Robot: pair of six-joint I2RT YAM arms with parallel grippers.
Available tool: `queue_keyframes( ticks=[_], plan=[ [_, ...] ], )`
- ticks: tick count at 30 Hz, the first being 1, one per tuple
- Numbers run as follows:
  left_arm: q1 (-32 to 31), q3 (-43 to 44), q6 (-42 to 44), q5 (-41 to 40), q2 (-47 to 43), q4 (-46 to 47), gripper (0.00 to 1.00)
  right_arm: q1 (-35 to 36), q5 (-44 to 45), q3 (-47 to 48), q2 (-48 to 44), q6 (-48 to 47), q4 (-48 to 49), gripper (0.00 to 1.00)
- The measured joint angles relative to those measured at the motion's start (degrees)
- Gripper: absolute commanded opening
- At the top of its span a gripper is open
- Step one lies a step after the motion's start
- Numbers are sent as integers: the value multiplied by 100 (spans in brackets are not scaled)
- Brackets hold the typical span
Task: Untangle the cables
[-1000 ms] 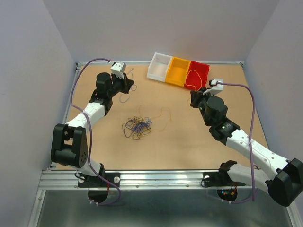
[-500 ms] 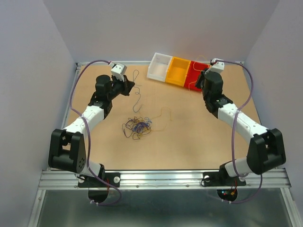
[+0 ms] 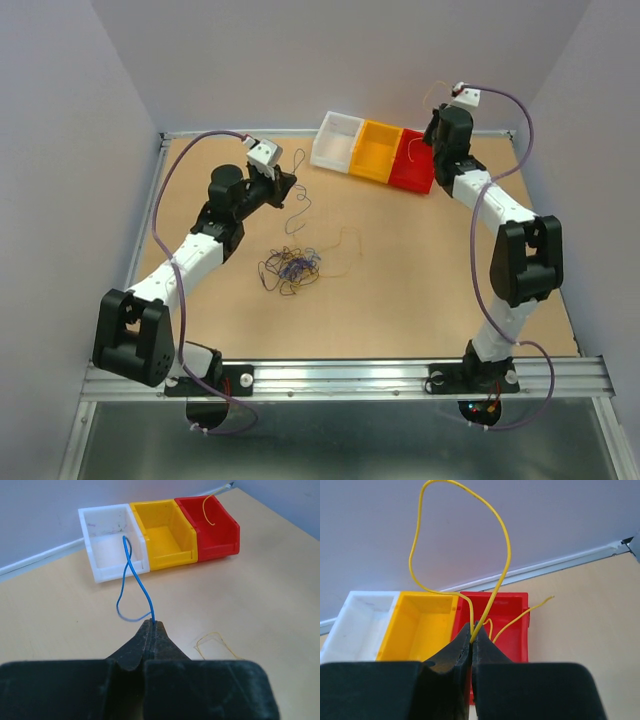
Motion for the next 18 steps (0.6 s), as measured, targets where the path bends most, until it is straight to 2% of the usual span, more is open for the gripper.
queue_keyframes(
  ticks=[10,14,18],
  plan=[
    [-378,-87,306,-278,-55,-31,0,-11,-282,592,1475,-11,-61,1],
    [-417,-87,365,-310,-63,-35,0,-28,-345,592,1823,227,-155,1],
    [-444,-87,402,-323,-85,-55,0,-197,-844,599,2065,702,-299,1]
  ],
)
